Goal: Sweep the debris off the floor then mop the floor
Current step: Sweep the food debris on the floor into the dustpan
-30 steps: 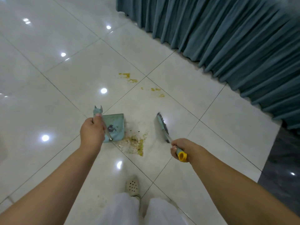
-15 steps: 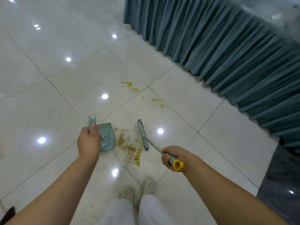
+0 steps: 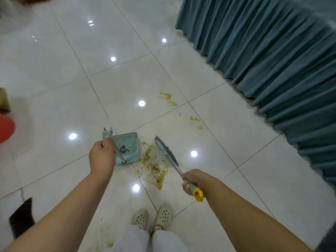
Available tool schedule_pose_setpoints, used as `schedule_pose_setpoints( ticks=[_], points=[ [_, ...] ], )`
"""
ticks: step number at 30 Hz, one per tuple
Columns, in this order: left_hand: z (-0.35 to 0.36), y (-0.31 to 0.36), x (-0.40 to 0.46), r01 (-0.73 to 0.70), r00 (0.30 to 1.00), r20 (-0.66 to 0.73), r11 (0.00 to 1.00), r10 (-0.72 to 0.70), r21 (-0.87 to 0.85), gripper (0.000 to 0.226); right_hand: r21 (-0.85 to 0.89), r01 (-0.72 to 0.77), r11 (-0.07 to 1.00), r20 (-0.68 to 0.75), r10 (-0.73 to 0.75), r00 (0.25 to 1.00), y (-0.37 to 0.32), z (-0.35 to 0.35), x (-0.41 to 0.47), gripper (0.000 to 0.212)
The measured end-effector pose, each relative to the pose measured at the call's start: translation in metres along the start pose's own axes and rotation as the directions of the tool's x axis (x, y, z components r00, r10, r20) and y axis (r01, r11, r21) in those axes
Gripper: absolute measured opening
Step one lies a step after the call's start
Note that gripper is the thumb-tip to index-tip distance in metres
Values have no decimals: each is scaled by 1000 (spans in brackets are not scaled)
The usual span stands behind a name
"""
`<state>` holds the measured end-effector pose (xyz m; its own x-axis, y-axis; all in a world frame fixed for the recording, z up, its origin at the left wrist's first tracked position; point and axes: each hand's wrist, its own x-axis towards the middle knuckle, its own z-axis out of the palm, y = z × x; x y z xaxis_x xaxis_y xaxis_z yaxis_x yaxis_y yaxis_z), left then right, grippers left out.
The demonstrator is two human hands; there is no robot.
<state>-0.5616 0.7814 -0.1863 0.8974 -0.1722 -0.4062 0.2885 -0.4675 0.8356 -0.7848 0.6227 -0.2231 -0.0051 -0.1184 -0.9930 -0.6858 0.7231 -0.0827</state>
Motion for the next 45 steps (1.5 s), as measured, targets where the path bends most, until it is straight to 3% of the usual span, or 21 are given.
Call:
schedule_pose_setpoints(
  ticks=[7,11,15,20,23,26,34,38,45],
  points=[
    [-7,2,1,24,994,-102,999,-28,-33,48,-235,20,972,-25,-26,999,-45,-3,-13,20],
    [-23,3,6,17,985,-169,997,-31,-81,45,-443,118,889,-25,-143,989,-76,9,-15,19],
    [-35,-1,10,16,978,-206,992,-41,-121,42,-478,190,858,23,-204,979,-93,23,-8,19],
    [-38,-10,9,11,970,-240,994,-36,-105,43,-527,120,841,1,-140,990,-79,35,10,17],
    [-36,-13,6,20,970,-240,996,-40,-82,43,-597,154,787,8,-186,982,-63,34,9,14],
    [-30,-10,2,34,968,-245,998,-48,-59,45,-549,54,834,-48,-96,994,-46,26,6,11],
    [-14,-1,-7,55,964,-257,997,-65,-48,47,-586,-36,810,-62,0,998,-4,10,-22,13],
    [-11,8,-5,31,976,-214,1000,-29,6,52,-620,-54,782,-86,0,996,-7,-7,-33,14],
    [4,46,20,-54,993,-100,997,60,60,49,-504,-46,863,-111,-12,994,-19,-25,-55,18]
  ],
)
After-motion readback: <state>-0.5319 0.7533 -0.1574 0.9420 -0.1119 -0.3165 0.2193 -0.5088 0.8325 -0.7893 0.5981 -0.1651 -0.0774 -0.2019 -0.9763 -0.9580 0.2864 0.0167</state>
